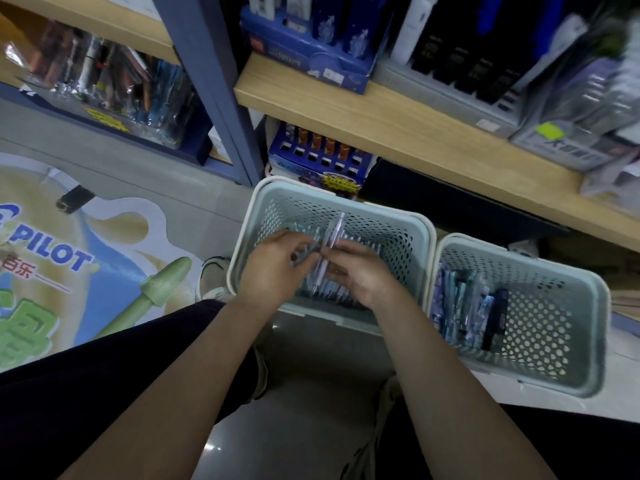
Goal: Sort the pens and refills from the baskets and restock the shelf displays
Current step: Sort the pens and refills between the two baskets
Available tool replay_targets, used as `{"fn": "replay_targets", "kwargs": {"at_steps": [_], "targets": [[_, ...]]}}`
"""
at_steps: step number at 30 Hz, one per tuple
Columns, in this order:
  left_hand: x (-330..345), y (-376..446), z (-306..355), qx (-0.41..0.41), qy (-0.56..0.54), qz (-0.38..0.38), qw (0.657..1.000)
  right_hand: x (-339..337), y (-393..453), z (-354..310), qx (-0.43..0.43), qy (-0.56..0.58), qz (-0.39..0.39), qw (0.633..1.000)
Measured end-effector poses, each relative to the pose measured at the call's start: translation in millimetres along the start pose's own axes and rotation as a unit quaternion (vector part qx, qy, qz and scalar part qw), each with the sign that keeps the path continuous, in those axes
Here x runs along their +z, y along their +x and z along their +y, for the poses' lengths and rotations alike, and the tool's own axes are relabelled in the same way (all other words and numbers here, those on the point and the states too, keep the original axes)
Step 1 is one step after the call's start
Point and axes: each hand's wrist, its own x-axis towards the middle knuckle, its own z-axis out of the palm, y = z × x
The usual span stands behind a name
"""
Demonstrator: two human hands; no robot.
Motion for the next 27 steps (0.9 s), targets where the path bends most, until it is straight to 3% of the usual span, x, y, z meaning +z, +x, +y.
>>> {"fn": "replay_targets", "kwargs": {"at_steps": [2, 10, 16, 21, 25, 27], "targets": [[8, -1, 7, -0.097, -0.073, -0.074, 0.99, -4, -7, -4, -0.006, 0.018, -0.013, 1.0], [15, 0, 9, -0.242, -0.169, -0.087, 0.951, -8, -18, -3, -0.006, 0.007, 0.01, 1.0], [7, -1, 9, -0.325, -0.221, -0.067, 0.917, -21, 2, 11, 0.022, -0.14, 0.164, 0.976], [3, 0, 20, -0.349, -0.271, -0.062, 0.895, -19, -5, 10, 0.028, -0.201, 0.179, 0.963], [7, 8, 45, -0.312, -0.304, -0.09, 0.895, -22, -34, -11, -0.045, -0.031, 0.085, 0.995], [16, 10, 62, -0.282, -0.315, -0.116, 0.899, -29, -52, -18, -0.09, -0.026, 0.082, 0.992]]}}
